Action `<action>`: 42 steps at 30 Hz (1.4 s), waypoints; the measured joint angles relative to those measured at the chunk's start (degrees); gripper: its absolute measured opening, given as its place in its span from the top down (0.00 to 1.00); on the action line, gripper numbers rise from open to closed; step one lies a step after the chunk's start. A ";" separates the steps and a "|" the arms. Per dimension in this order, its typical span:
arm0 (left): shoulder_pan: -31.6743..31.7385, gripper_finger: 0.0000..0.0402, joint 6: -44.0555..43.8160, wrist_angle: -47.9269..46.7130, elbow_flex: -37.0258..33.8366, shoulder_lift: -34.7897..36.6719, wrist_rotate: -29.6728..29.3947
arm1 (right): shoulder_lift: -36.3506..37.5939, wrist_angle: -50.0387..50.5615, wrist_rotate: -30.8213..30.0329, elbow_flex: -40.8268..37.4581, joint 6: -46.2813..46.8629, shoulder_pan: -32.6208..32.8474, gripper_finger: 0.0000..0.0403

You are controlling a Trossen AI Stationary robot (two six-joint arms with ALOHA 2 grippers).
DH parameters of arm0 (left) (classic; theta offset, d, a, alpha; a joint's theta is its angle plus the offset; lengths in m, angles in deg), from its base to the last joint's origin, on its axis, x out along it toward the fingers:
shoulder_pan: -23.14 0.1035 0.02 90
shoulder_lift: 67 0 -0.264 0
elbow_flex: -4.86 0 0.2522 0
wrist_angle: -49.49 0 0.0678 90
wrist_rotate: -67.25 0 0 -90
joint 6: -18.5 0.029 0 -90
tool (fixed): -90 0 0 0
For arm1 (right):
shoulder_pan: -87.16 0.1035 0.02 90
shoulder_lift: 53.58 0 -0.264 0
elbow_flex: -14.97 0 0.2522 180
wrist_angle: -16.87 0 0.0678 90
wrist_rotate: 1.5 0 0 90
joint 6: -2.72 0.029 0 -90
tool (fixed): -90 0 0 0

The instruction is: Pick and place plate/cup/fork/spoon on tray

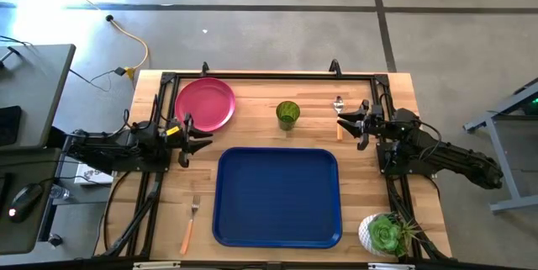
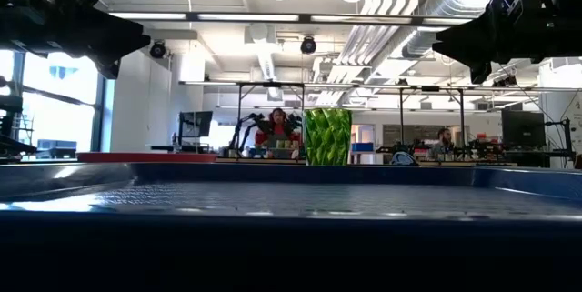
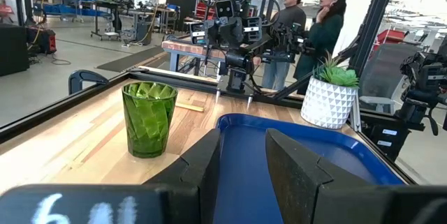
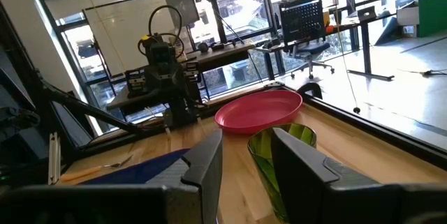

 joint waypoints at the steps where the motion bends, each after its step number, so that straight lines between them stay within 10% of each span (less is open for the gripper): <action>1: 0.00 0.74 0.00 0.00 0.02 0.00 0.00 | 0.02 0.02 0.00 0.00 0.01 0.01 0.72; 31: -0.01 0.74 0.00 0.00 0.01 0.00 -0.01 | 0.01 0.00 -0.01 0.00 0.02 0.01 0.72; 42: -0.02 0.74 -3.91 0.43 0.02 0.00 -0.47 | 0.02 -0.02 -0.13 0.00 17.87 -0.01 0.72</action>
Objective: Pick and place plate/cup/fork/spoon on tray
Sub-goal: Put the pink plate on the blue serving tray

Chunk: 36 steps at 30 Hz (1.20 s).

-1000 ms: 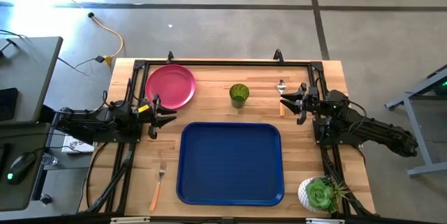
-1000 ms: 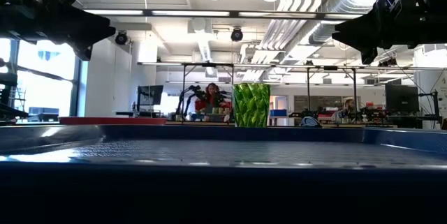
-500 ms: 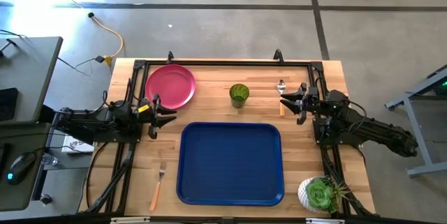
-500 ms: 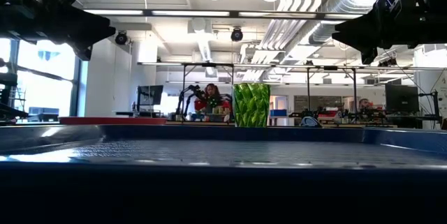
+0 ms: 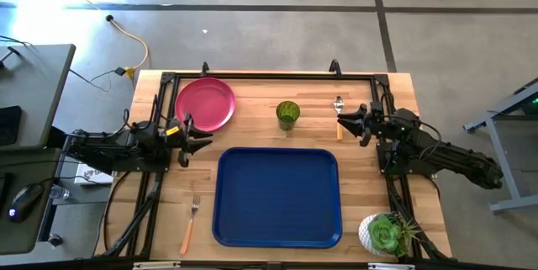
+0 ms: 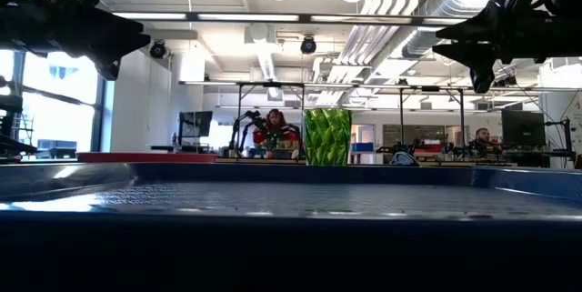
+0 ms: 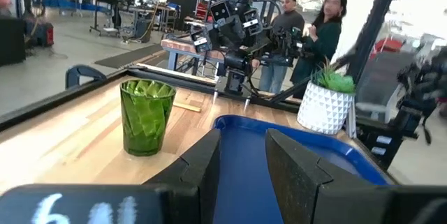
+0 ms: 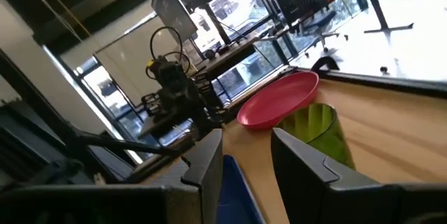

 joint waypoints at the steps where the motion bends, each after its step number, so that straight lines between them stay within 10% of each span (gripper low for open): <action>1: 0.00 0.74 -1.70 0.51 -0.02 0.00 -0.45 | -0.02 0.00 -0.02 -0.01 0.83 0.02 0.72; 13: 0.01 0.74 -10.98 12.20 -0.02 0.00 -4.48 | -0.02 -0.04 -0.02 0.00 3.21 0.00 0.72; 36: 0.00 0.64 3.72 22.89 9.89 -8.14 -9.66 | -0.02 -12.14 -0.15 0.00 3.21 0.02 0.72</action>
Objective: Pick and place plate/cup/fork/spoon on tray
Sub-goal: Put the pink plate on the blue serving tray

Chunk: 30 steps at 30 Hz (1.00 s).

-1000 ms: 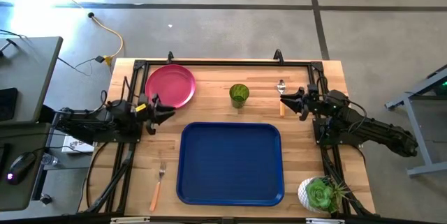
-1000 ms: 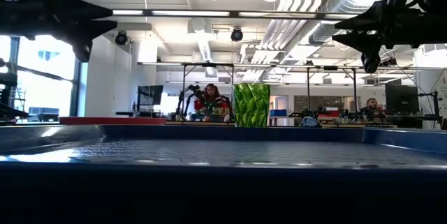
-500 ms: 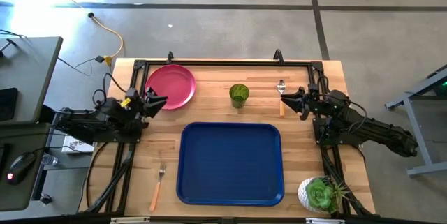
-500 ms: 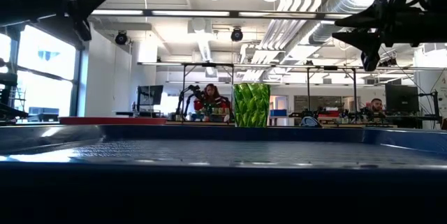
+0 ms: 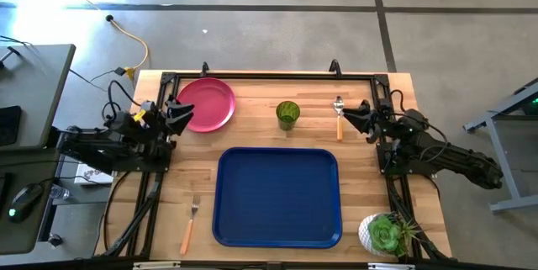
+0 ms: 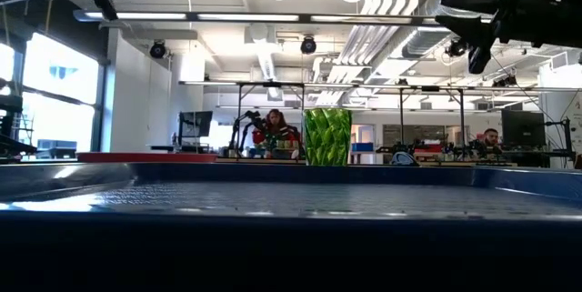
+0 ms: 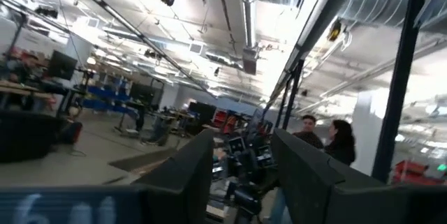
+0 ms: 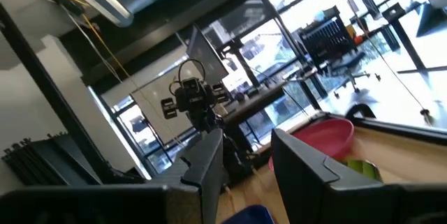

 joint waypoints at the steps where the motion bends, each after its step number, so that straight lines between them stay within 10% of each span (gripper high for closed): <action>1: 0.00 0.63 0.93 -0.06 1.21 -1.43 -0.32 | 0.00 -0.48 0.00 0.00 0.00 -0.01 0.72; 10: 0.02 0.54 12.00 -4.72 15.86 -17.09 -6.00 | 0.00 -6.95 0.02 0.00 -0.01 0.00 0.72; 16: 1.14 0.52 12.70 -22.91 28.33 -26.08 -12.98 | 0.00 -13.21 -0.09 0.00 0.00 0.00 0.72; 30: 16.98 0.52 0.71 -63.17 46.80 -41.26 -8.59 | 0.01 -17.12 -3.19 0.00 0.00 0.00 0.72</action>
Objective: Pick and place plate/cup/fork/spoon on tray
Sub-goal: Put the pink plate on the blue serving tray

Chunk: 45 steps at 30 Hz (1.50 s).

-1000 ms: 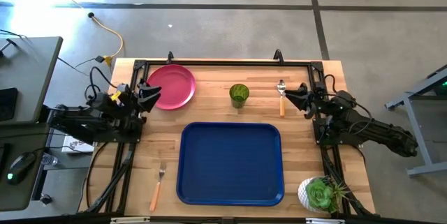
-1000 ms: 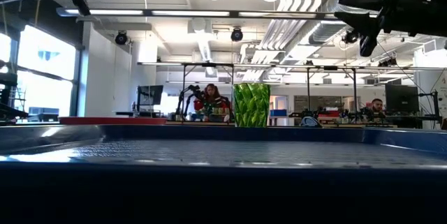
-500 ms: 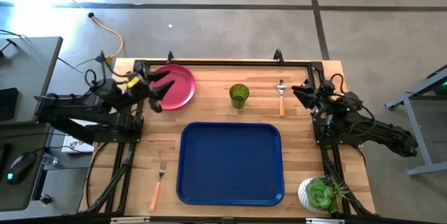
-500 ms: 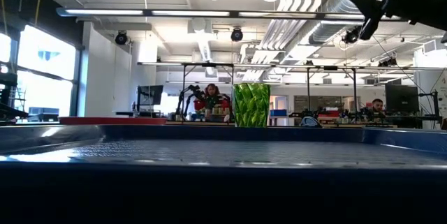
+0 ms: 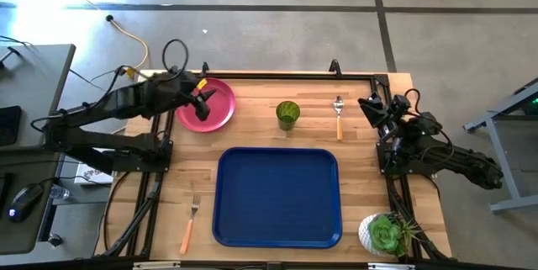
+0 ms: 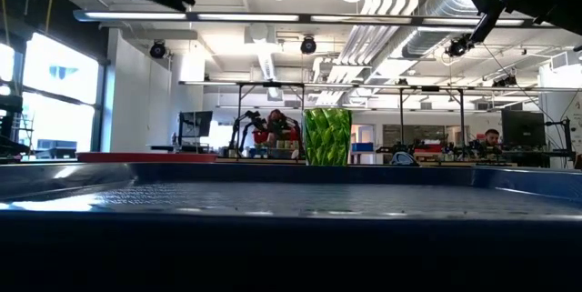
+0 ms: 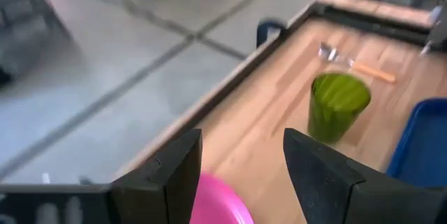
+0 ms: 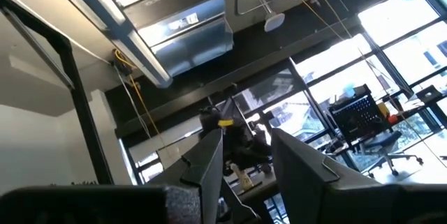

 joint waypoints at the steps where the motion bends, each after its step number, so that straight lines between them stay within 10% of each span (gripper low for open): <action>1: 1.13 0.52 -1.45 -0.90 0.01 -0.84 1.70 | -0.01 0.04 0.02 0.00 0.00 -0.01 0.72; 12: 8.35 0.52 -5.18 -8.96 0.01 -13.45 13.37 | 0.01 2.60 0.07 0.00 0.17 0.00 0.72; 45: 9.99 0.52 -11.13 -9.17 -0.01 -40.96 18.11 | -0.01 12.64 0.04 0.00 4.48 -0.02 0.72</action>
